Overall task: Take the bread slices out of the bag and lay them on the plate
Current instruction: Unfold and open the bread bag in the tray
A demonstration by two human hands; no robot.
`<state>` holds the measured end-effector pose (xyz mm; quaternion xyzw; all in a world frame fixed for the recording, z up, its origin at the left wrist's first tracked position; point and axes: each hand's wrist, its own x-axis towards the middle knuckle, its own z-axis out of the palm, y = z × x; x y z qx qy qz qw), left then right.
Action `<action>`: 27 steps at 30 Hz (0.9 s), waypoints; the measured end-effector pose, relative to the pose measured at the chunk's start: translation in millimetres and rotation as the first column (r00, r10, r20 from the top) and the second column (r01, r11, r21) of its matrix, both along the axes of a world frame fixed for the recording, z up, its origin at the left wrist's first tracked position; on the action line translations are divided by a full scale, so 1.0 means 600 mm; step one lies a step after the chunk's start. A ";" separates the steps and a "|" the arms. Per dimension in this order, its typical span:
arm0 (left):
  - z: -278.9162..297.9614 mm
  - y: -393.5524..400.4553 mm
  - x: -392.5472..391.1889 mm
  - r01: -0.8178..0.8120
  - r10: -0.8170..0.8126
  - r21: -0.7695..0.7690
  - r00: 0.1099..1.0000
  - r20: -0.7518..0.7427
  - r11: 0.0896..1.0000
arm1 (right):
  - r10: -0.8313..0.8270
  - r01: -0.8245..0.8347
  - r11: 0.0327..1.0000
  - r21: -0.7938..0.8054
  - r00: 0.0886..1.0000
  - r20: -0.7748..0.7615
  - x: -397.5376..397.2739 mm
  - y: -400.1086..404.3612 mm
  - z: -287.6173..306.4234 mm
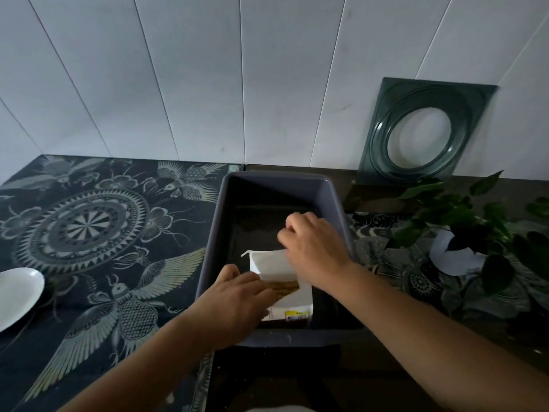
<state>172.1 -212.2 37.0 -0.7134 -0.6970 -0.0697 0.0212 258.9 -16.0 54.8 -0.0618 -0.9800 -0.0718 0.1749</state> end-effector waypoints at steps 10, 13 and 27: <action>0.033 0.059 -0.037 0.197 -0.334 -0.404 0.892 -0.303 0.893 | 0.182 -0.179 0.980 -0.089 0.615 0.767 0.049 -0.020 0.047; 0.047 0.056 -0.046 0.162 -0.339 -0.458 0.879 -0.336 0.874 | 0.143 -0.293 0.955 0.039 0.573 0.807 0.066 -0.007 0.049; 0.052 0.032 -0.040 0.084 -0.254 -0.496 0.924 -0.286 0.864 | 0.021 -0.205 0.977 0.066 0.397 0.918 0.080 -0.037 0.092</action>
